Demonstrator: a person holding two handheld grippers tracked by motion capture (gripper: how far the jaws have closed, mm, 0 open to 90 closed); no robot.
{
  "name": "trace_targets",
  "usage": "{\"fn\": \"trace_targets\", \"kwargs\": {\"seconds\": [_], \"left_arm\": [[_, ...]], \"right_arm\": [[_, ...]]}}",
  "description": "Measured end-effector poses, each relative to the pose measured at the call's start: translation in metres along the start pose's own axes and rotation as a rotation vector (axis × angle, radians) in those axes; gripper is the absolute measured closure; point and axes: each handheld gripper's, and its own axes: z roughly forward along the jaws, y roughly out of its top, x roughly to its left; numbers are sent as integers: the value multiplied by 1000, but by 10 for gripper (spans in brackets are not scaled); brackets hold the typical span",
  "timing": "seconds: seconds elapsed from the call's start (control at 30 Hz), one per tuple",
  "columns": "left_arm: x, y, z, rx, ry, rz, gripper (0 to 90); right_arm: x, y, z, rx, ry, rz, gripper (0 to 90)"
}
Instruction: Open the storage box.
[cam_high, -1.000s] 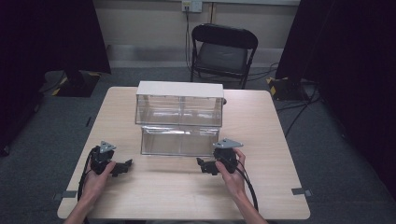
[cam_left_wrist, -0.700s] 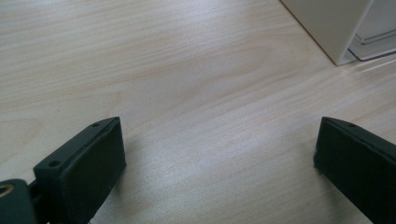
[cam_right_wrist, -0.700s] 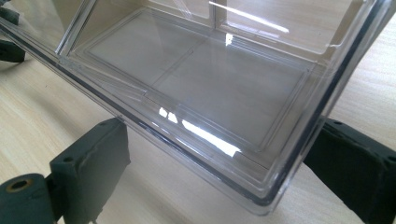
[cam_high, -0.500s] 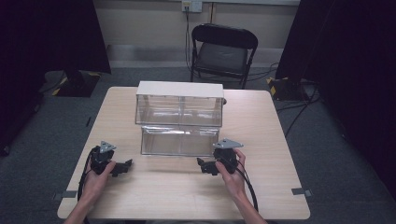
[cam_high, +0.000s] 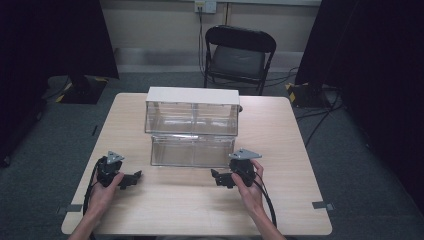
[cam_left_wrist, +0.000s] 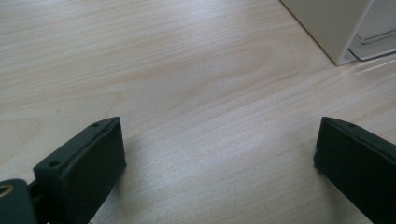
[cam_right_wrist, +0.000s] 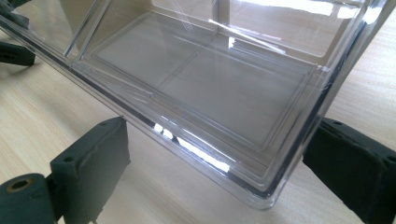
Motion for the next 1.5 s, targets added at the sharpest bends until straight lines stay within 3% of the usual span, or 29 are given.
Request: {"fn": "trace_targets", "kwargs": {"seconds": [1.5], "left_arm": [[0,0,0,0,0,0,15]], "right_arm": [[3,3,-11,-40,13,13,63]]}}
